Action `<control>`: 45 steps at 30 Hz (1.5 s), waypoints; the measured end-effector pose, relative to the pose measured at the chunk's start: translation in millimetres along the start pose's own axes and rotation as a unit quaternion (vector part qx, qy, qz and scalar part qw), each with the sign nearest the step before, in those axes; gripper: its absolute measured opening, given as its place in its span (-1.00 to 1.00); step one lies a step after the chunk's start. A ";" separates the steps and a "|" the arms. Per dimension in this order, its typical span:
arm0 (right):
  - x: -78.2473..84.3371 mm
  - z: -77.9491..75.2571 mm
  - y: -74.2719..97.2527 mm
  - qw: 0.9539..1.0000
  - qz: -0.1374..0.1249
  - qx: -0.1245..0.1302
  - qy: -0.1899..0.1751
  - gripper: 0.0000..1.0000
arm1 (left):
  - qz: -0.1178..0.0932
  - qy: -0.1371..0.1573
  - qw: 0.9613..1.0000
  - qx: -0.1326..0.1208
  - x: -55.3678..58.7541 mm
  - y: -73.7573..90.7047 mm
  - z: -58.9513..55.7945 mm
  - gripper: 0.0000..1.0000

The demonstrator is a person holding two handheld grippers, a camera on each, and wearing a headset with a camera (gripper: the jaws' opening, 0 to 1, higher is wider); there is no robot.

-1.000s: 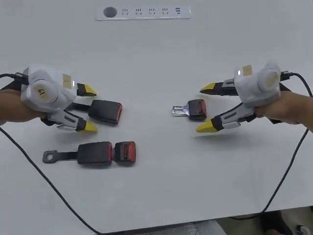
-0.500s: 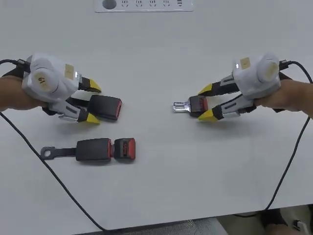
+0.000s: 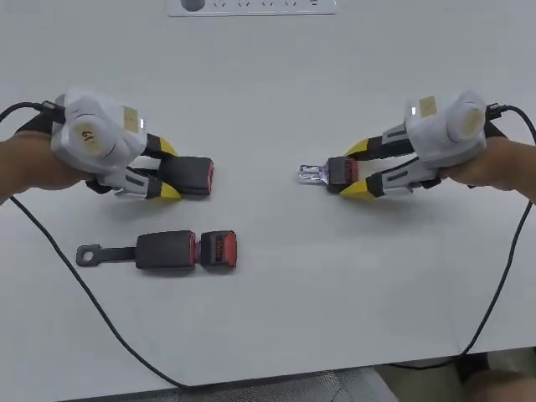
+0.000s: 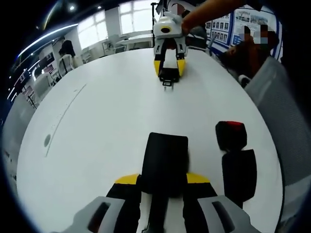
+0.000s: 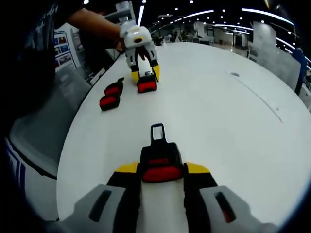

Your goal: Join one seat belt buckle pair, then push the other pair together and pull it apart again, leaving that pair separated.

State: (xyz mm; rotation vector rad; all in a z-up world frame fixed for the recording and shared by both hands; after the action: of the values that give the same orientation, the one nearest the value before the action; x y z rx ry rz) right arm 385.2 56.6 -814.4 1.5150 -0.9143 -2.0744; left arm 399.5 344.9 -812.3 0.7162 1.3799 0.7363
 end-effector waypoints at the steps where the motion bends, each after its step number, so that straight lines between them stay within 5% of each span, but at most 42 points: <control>1: 0.0 -0.2 -0.4 1.000 0.002 -0.001 0.002 -0.33 | 0.000 -0.002 1.000 0.000 0.3 0.4 -0.3 -0.31; 18: -3.3 -1.3 -5.7 0.998 0.053 -0.009 0.018 -0.33 | 0.026 -0.004 1.000 0.006 0.2 -1.3 0.2 -0.31; 45: -46.5 6.3 -50.6 0.999 0.029 -0.022 0.025 -0.33 | 0.050 0.010 0.999 0.000 -2.3 -4.6 1.6 -0.32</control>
State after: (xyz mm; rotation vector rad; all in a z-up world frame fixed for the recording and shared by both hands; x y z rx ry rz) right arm 396.8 124.6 -818.0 1.4939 -0.8787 -1.9948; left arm 401.1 340.3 -814.5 0.7838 1.3688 0.8241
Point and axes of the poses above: the centre of the closed fingertips' face, and the gripper's own axes: y roughly backward along the fingers, z roughly to its left, x roughly out of its underside, the point moved 5 cm from there along y, roughly backward along the fingers, and after that the axes turned 5 degrees about -y, right-handed, at the moved point
